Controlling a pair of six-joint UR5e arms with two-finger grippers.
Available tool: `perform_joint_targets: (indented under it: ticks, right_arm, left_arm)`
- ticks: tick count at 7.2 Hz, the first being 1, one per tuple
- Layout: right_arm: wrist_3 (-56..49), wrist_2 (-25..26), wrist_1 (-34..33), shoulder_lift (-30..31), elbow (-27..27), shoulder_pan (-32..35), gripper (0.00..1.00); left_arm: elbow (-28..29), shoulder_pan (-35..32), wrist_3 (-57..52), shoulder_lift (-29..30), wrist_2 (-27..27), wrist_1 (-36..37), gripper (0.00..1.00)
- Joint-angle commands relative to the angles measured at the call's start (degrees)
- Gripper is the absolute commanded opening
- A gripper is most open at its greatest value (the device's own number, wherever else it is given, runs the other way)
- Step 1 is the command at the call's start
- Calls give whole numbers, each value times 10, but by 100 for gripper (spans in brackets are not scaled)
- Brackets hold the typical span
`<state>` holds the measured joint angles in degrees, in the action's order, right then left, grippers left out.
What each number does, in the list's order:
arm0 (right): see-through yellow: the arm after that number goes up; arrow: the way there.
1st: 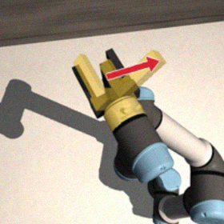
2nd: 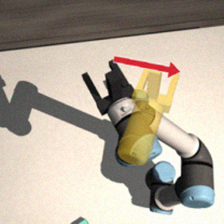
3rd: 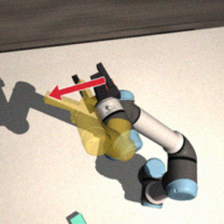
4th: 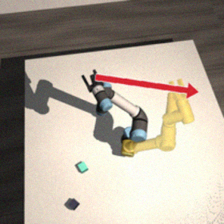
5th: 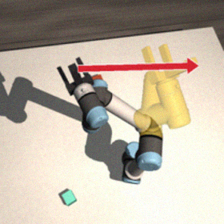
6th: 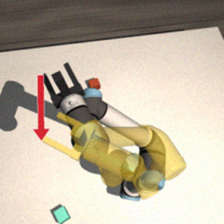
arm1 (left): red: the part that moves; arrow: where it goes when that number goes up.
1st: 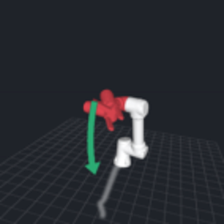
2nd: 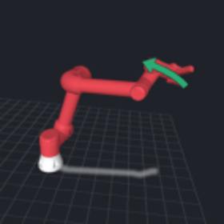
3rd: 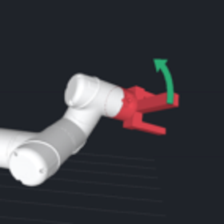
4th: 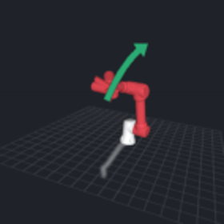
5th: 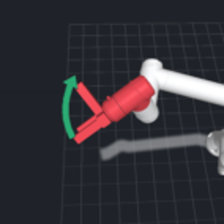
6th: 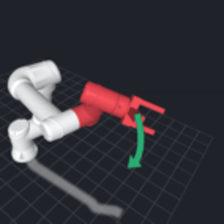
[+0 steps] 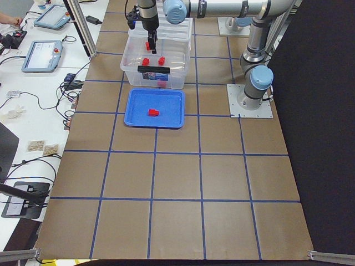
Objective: Place red block in blue tray from box
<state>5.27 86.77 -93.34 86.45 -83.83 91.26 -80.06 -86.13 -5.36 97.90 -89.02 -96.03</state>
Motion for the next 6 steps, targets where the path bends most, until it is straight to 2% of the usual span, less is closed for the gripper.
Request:
perform_joint_targets:
  ticks: [1, 6]
  right_arm:
    - [0, 1, 0, -1, 0, 1, 100]
    - [0, 2, 0, -1, 0, 0, 100]
  left_arm:
    - [-32, -9, 1, -31, -2, -1, 100]
    - [-48, -9, -5, -46, -15, 0, 100]
